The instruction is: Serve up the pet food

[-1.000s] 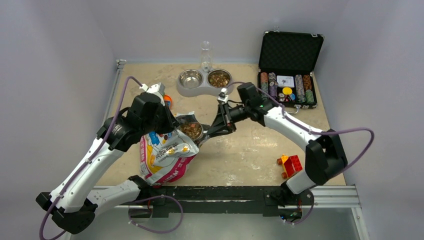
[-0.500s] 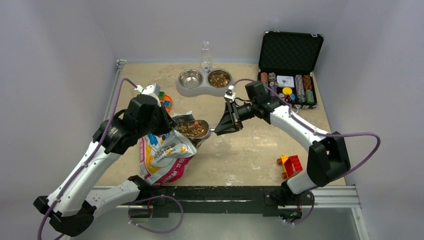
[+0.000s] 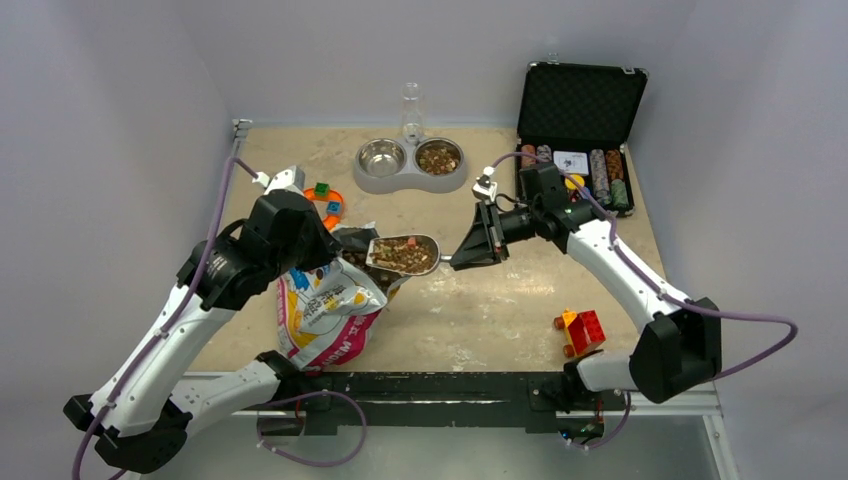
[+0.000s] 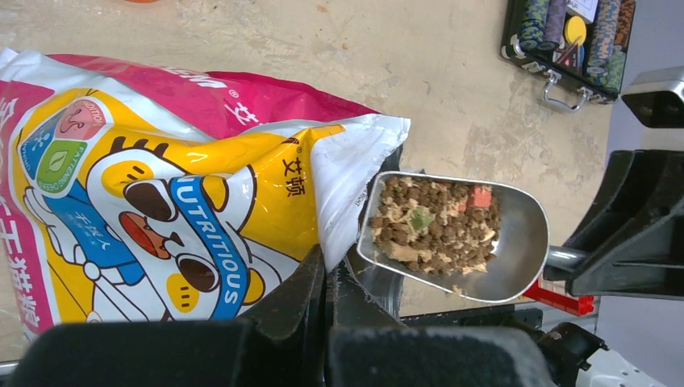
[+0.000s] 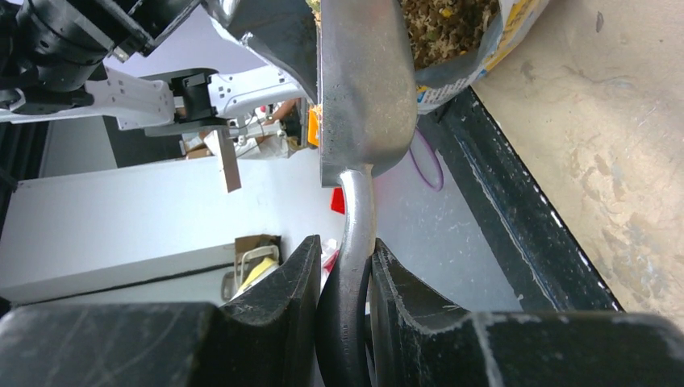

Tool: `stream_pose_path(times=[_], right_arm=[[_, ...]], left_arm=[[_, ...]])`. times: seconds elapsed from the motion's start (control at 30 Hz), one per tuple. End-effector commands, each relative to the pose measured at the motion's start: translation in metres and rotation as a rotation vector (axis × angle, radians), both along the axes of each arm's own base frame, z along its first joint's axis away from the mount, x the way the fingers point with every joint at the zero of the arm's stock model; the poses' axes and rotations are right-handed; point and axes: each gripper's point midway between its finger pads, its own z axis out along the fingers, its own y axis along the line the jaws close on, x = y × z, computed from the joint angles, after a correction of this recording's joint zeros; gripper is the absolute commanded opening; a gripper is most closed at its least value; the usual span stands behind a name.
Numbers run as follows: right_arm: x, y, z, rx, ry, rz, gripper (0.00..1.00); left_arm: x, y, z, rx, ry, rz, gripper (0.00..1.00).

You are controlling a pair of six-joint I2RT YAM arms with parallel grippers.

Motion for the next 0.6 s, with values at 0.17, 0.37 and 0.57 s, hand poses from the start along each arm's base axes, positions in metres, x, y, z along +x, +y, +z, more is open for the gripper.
stream_pose_path(times=[0.17,0.37,0.57], right_arm=[[-0.02,-0.016,0.035,0.059,-0.065,0.037,0.0],[-0.016,-0.018,0.061,0.085,-0.109,0.019,0.0],[0.007,-0.019,0.093,0.121,-0.154,-0.009,0.0]], left_arm=[[0.002,0.041,0.019,0.09,-0.056,0.172,0.0],[0.007,0.061,0.02,0.16,-0.078,0.268,0.0],[0.002,0.082,0.019,0.217,-0.073,0.354,0.0]])
